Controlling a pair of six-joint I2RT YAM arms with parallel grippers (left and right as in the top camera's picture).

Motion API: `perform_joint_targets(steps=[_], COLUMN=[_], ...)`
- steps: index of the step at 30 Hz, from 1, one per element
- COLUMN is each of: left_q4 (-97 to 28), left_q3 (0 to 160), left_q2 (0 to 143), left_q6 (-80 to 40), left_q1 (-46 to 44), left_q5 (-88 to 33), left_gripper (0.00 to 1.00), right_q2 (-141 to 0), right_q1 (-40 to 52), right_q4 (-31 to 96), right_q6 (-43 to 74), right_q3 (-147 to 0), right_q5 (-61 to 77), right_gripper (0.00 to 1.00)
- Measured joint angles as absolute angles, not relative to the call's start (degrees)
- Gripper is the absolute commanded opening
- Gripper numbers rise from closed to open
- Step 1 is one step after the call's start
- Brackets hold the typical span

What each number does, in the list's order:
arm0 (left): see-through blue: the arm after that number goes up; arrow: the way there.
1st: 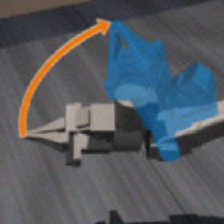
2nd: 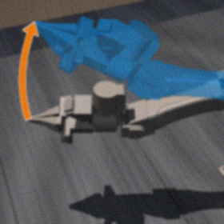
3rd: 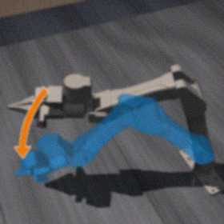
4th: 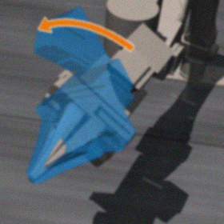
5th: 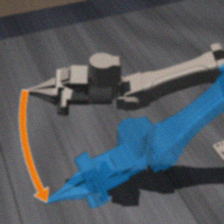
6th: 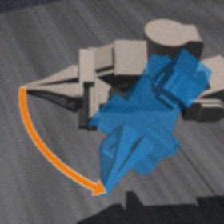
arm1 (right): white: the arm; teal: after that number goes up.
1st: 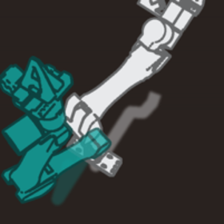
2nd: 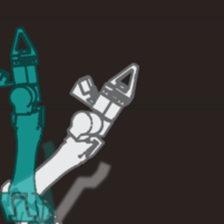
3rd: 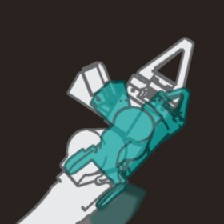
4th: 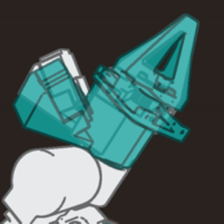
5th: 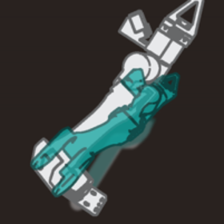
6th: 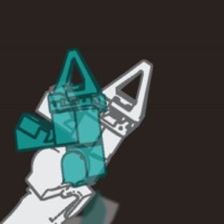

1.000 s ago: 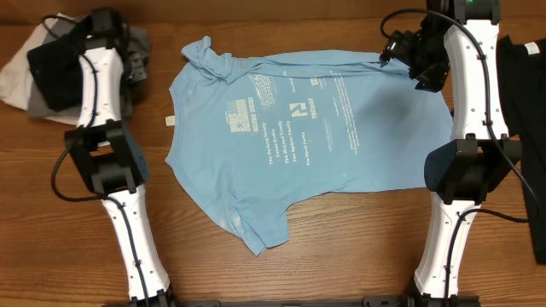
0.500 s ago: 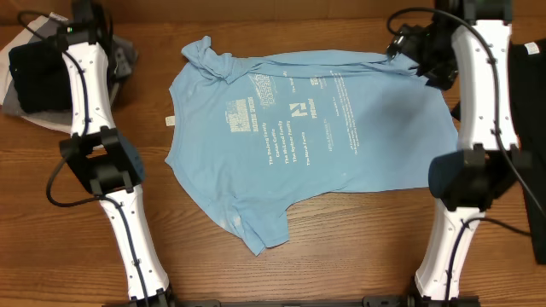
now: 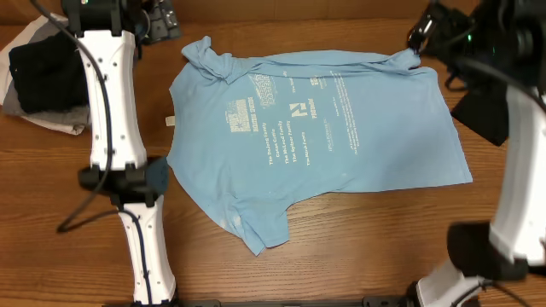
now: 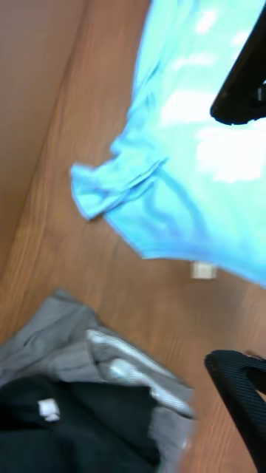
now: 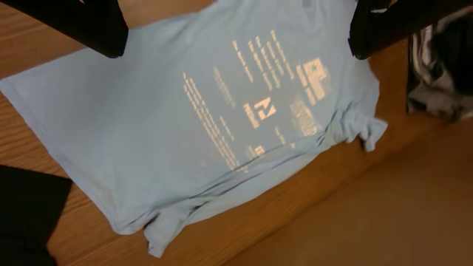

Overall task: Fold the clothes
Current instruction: 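Release the T-shirt and raise both grippers away from it, then move the left gripper to the T-shirt's lower left hem corner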

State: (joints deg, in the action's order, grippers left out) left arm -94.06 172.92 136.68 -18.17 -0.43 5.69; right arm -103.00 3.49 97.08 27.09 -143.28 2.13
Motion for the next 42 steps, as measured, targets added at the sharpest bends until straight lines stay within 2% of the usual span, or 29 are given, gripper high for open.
perform_joint_targets(steps=[8,12,19,24,27,28,35,39,41,42], left_q4=[-96.57,-96.66,-96.53,-96.92,-96.18,-95.61,-88.03,-81.03,-78.24,-76.44], left_q3=[172.68,166.28,139.83,119.46,108.73,104.99,83.83,73.84,70.72,68.82], left_q2=[125.89,119.83,100.03,87.79,85.01,84.71,85.14,85.14,85.14,85.14], left_q6=[-17.85,-17.82,-17.82,-17.87,-18.48,-18.90,-22.44,-26.11,-27.57,-28.40], left_q1=[-1.93,-2.98,-6.42,-12.73,-16.73,-17.89,-26.59,-31.07,-32.29,-32.91], left_q5=[-4.34,-6.55,-8.01,-8.38,-8.38,-8.34,-8.43,-8.43,-8.60,-8.60], left_gripper=[1.00,1.00,1.00,1.00,0.86,0.84,0.87,0.84,0.74,0.64], right_q2=[-85.78,-78.37,-70.72,-70.46,-71.64,-72.05,-76.16,-80.31,-82.50,-84.03], right_q1=[3.77,3.77,3.79,3.77,3.62,3.36,-2.66,-8.43,-10.44,-11.60], right_q4=[97.19,97.34,97.32,95.55,93.38,92.44,88.09,85.76,85.41,85.32], right_q6=[26.98,28.36,29.76,29.93,29.98,29.98,29.80,27.46,26.48,25.96], right_q3=[-125.25,-116.73,-109.82,-107.42,-106.59,-106.50,-106.43,-106.43,-106.43,-106.43], right_q5=[0.32,-3.01,-5.43,-5.30,-5.23,-5.08,-2.48,1.74,3.20,3.86], right_gripper=[1.00,1.00,1.00,1.00,1.00,1.00,1.00,1.00,1.00,1.00])
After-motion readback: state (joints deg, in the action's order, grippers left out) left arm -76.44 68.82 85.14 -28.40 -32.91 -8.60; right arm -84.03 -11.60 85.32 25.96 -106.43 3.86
